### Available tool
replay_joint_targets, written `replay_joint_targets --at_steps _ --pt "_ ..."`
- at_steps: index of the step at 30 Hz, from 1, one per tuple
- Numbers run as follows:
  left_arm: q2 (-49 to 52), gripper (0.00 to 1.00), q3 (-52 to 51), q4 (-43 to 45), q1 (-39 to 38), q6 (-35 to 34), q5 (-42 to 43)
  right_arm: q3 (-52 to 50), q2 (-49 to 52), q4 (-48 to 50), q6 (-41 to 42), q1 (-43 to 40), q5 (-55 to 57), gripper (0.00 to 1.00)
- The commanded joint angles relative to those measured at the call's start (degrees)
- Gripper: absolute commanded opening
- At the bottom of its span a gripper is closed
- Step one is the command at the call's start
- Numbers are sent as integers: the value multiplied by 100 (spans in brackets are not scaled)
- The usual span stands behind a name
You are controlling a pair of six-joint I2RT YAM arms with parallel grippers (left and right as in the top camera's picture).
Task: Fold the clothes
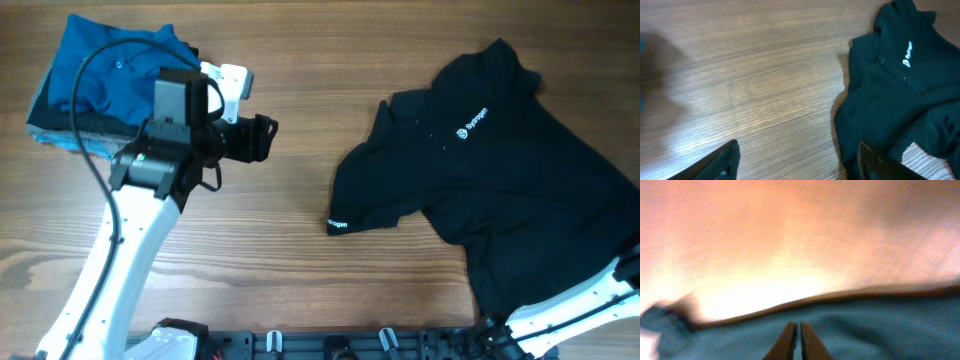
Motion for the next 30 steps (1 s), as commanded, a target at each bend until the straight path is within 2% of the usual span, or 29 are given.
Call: replay_joint_targets --at_steps 1,5,6,9,11,18,19,23,30 --pt "476 70 101 251 -214 -107 603 433 -514 -413 -682 343 -1268 10" --pt "1075 54 101 647 -719 -42 601 433 -1163 -870 -732 715 -1268 10" --pt "1329 47 101 855 -938 -15 601 433 -1344 -992 -734 857 -1270 10" --pt "2170 16 101 1751 -1659 127 555 433 -1864 -1394 -726 1335 -1268 10" --pt "2514 5 101 2155 -1917 125 557 431 -2006 -1582 -726 1508 -1261 10" --pt "3506 4 101 3008 -2420 103 557 332 -2059 -2402 -730 1932 -509 11" --pt "3670 4 101 3174 -2424 103 555 278 -2059 -2465 -734 1991 -289 14" --pt "4133 6 101 3580 -2258 101 24 -103 -2059 -2518 -756 2168 94 15" --pt "4586 5 101 3652 -1641 -94 -146 -1016 -2059 -2229 -872 2319 407 15"
